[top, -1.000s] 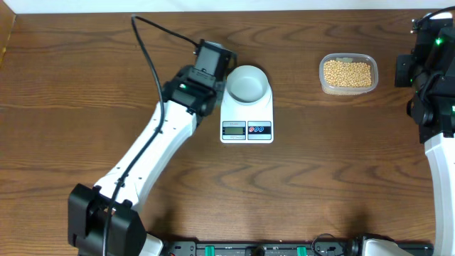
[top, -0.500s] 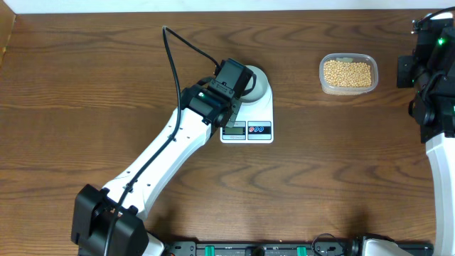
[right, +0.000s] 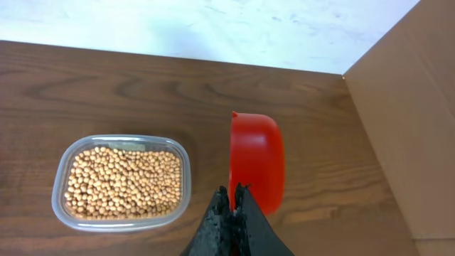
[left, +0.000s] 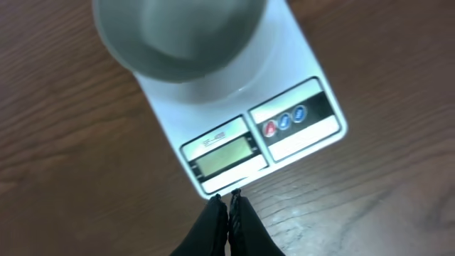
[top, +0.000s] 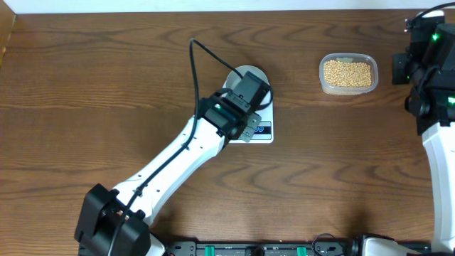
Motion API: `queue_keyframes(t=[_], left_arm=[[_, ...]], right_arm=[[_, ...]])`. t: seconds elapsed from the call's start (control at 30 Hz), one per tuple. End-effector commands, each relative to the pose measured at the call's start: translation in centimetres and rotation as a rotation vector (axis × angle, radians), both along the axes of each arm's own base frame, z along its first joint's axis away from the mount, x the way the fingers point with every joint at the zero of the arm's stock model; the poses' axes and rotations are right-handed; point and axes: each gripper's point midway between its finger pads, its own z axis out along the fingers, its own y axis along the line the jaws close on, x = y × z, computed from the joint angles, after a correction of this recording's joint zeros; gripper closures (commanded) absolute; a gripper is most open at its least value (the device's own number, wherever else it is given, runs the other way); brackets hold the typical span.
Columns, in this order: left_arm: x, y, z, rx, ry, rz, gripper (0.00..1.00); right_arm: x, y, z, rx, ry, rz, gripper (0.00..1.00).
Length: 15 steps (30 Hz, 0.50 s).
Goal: Scoop item into bowl and weigh 50g on scale
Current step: 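Move the left gripper back down to the scale's front buttons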
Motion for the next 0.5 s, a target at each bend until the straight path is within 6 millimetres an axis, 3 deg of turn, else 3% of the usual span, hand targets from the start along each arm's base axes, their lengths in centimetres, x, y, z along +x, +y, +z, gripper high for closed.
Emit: queue_keyframes(t=[0.0,0.17,0.47], left_arm=[[-0.4,-1.2,-0.4,-0.005,-0.001,-0.057,0.93],[-0.7,-1.8,-1.5,-0.015,-0.011,-0.071,0.93],[-0.9,-2.5,-4.0,-0.058,-0.023,-0.089,0.93]], right_arm=[[0.6,0.1,1.1,0.000,-0.037,0.027,0.99],[1.2,1.3,1.2,0.036,-0.055,0.089,0.99],[1.6,1.6,1.2,0.044,-0.061,0.105,0.99]])
